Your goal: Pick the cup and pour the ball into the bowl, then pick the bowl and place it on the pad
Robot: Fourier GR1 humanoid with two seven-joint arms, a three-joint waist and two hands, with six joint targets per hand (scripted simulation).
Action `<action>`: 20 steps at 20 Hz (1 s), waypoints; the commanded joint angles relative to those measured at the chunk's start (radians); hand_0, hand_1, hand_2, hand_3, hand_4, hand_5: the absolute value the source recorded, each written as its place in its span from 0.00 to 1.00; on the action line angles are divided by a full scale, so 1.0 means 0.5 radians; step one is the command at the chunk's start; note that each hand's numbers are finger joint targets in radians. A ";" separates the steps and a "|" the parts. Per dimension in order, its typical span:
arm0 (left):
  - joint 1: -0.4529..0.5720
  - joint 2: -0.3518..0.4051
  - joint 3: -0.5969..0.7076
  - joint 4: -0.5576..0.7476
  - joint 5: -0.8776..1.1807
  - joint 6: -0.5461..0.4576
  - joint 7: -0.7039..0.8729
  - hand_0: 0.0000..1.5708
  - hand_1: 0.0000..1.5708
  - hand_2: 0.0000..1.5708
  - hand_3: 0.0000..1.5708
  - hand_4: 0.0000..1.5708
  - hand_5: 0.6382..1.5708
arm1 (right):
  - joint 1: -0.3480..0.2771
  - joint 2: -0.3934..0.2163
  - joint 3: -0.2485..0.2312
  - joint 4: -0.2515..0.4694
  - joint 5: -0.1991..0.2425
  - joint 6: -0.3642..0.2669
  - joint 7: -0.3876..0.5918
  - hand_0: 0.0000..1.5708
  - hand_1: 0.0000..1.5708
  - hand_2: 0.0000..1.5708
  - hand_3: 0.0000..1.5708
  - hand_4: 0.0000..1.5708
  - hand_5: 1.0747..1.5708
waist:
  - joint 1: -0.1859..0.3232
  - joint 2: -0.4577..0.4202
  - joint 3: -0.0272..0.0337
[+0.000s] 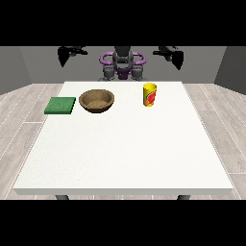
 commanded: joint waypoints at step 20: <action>-0.537 -0.153 0.059 1.454 -0.294 0.316 -1.273 0.00 0.00 0.00 0.00 0.00 0.95 | -0.288 -0.160 -0.189 0.428 -0.031 0.240 -0.394 0.00 0.00 0.00 0.00 0.00 1.00 | -0.127 0.419 0.000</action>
